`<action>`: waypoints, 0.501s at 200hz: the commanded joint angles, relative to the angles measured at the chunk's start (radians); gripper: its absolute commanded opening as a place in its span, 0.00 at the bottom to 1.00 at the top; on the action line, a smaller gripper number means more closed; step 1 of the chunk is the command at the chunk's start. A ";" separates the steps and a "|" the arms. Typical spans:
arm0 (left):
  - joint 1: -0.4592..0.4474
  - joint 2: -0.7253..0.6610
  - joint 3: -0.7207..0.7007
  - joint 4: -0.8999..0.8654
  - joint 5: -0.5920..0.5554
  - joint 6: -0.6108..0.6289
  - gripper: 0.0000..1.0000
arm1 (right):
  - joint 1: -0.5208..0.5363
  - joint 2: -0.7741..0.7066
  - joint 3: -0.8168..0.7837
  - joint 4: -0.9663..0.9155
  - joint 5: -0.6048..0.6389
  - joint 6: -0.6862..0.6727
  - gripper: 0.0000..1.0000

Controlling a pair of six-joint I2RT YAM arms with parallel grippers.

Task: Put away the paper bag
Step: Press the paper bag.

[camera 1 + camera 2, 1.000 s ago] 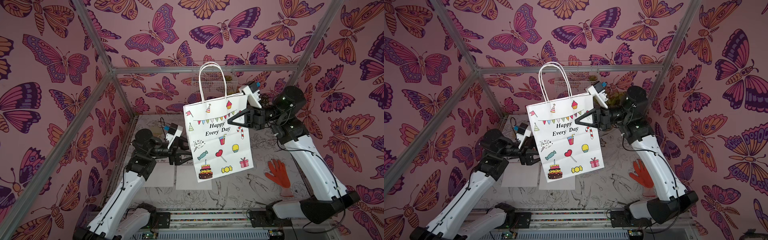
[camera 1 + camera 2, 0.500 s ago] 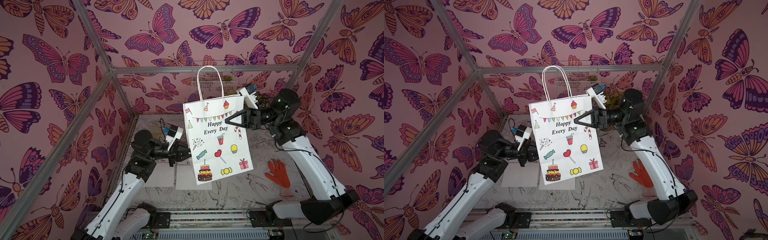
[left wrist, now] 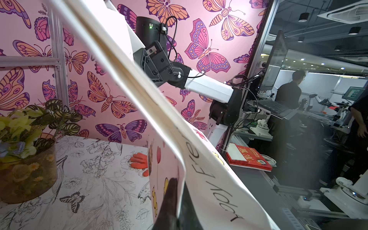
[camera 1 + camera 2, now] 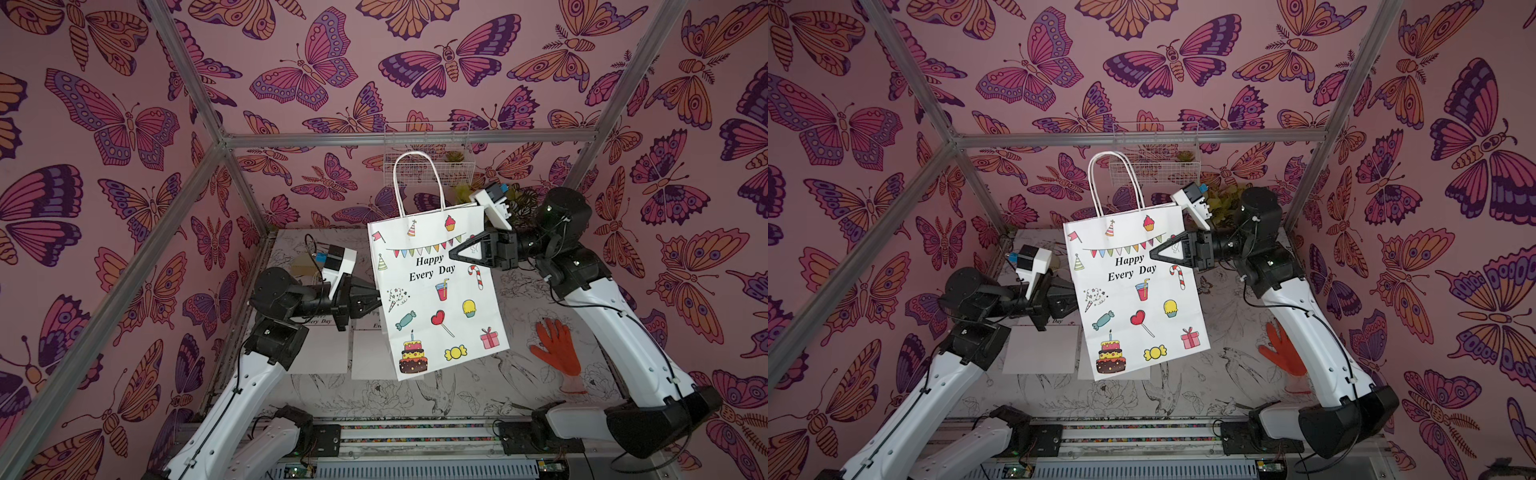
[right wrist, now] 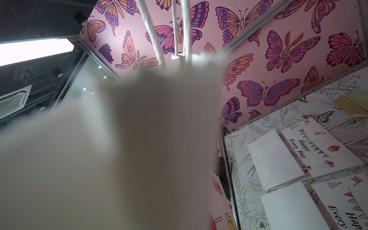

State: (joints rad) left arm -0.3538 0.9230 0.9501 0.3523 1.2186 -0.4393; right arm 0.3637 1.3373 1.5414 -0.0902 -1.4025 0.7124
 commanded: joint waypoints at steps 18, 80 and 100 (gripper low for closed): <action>-0.003 0.013 0.016 0.064 -0.023 -0.052 0.06 | -0.004 -0.034 0.004 -0.060 0.011 -0.057 0.00; 0.019 0.059 -0.019 0.610 -0.042 -0.483 0.92 | -0.017 -0.085 -0.028 -0.170 0.027 -0.178 0.00; 0.020 0.086 -0.010 0.721 -0.081 -0.583 0.91 | -0.017 -0.101 -0.036 -0.182 0.030 -0.193 0.00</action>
State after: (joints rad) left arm -0.3389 0.9848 0.9337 0.8028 1.1927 -0.8131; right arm 0.3531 1.2713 1.5120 -0.2443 -1.3834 0.5766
